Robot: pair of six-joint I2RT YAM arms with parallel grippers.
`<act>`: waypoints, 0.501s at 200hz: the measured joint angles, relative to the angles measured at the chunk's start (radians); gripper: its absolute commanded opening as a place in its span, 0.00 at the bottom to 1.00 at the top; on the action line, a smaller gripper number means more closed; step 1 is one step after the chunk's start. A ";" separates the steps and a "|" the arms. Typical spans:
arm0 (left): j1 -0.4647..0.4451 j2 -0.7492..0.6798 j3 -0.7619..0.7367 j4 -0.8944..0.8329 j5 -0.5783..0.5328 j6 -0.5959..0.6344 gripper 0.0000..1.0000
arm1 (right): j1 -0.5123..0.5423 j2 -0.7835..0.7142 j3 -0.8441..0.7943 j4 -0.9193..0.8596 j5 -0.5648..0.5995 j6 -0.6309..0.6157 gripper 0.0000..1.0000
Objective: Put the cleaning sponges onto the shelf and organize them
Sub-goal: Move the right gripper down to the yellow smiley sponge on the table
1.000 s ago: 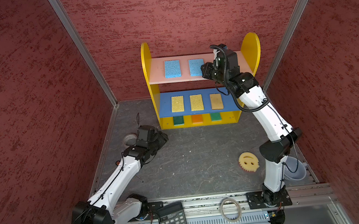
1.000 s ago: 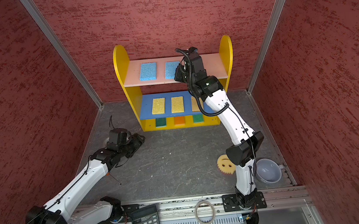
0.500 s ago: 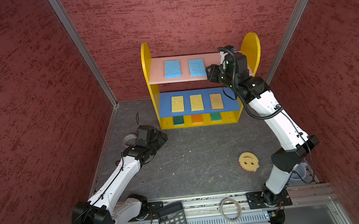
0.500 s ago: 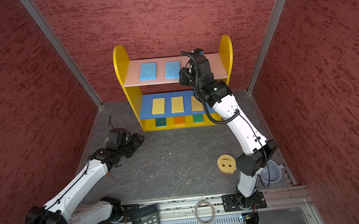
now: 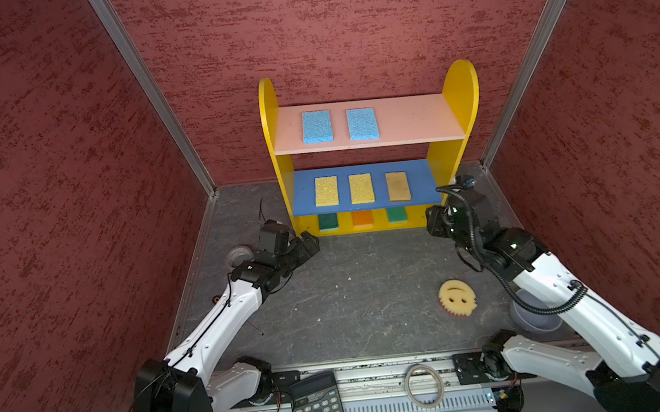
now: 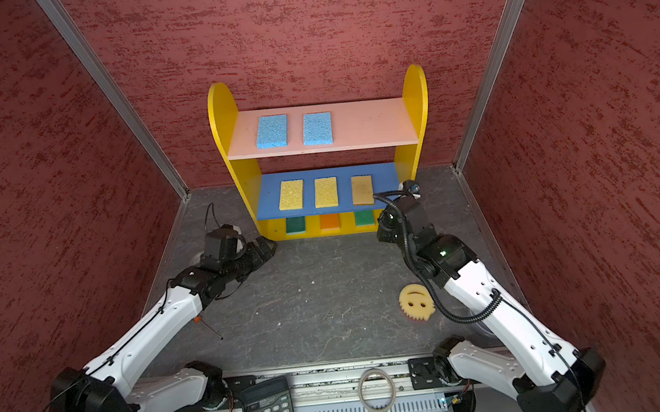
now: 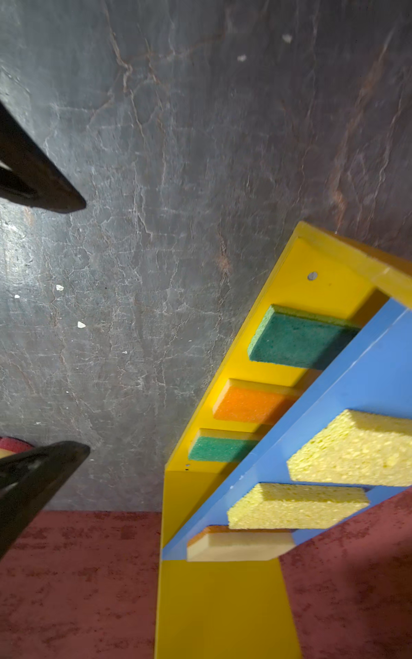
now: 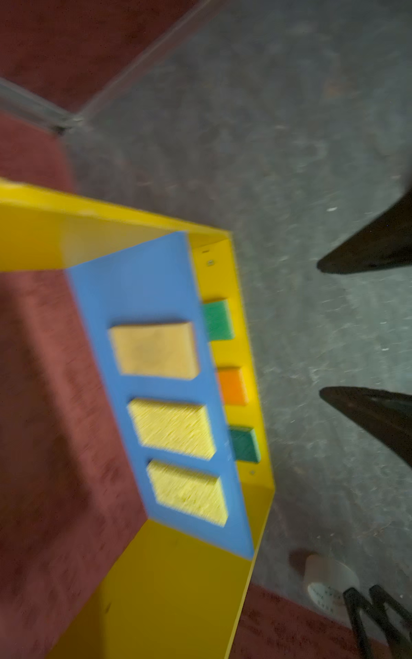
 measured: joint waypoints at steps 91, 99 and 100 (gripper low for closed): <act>-0.042 0.114 0.061 0.048 0.055 0.027 1.00 | -0.013 -0.138 -0.545 0.027 -0.135 0.278 0.67; -0.042 0.111 0.060 0.048 0.056 0.033 1.00 | -0.013 -0.136 -0.576 0.069 -0.156 0.291 0.65; -0.042 0.111 0.060 0.048 0.056 0.034 1.00 | -0.013 -0.136 -0.579 0.073 -0.156 0.293 0.65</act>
